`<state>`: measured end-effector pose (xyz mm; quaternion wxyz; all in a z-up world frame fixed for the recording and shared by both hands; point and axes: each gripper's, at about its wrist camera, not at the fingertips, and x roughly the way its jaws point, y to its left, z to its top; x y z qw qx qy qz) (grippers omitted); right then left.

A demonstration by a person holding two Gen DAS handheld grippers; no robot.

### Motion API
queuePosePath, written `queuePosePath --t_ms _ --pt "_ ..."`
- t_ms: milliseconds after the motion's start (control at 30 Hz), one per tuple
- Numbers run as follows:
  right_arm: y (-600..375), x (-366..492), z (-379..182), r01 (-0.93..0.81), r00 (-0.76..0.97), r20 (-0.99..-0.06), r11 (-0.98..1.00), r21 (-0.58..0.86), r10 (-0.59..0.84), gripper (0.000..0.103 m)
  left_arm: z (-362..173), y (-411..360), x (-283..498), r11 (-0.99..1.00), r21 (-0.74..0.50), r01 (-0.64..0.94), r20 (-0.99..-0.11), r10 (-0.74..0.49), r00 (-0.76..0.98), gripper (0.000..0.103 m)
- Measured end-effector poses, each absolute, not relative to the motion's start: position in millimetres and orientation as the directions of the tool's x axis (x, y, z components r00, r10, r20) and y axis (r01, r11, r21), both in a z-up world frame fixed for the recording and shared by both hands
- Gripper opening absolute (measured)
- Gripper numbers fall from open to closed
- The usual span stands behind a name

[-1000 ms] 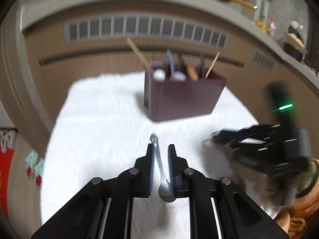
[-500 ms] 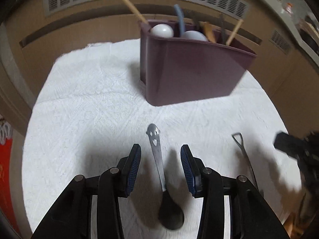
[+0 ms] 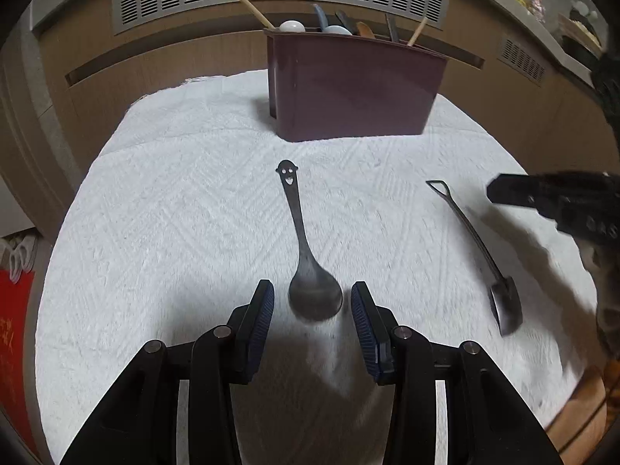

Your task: Organize utensils

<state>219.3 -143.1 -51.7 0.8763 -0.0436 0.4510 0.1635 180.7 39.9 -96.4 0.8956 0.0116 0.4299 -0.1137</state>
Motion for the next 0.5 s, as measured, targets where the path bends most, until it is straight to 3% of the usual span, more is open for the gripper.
queuePosePath --t_ms 100,133,500 --pt "-151 213 -55 -0.305 0.541 -0.805 0.949 0.081 0.243 0.023 -97 32 184 0.978 -0.038 0.207 -0.767 -0.162 0.621 0.039" --pt "-153 212 -56 -0.300 0.540 -0.807 0.950 0.083 0.241 0.023 -96 31 183 0.979 -0.030 0.203 -0.760 -0.155 0.631 0.029" --pt "-171 183 -58 -0.282 0.557 -0.801 0.957 0.065 0.218 0.031 -7 39 134 0.970 -0.014 0.244 -0.545 -0.212 0.811 0.029"
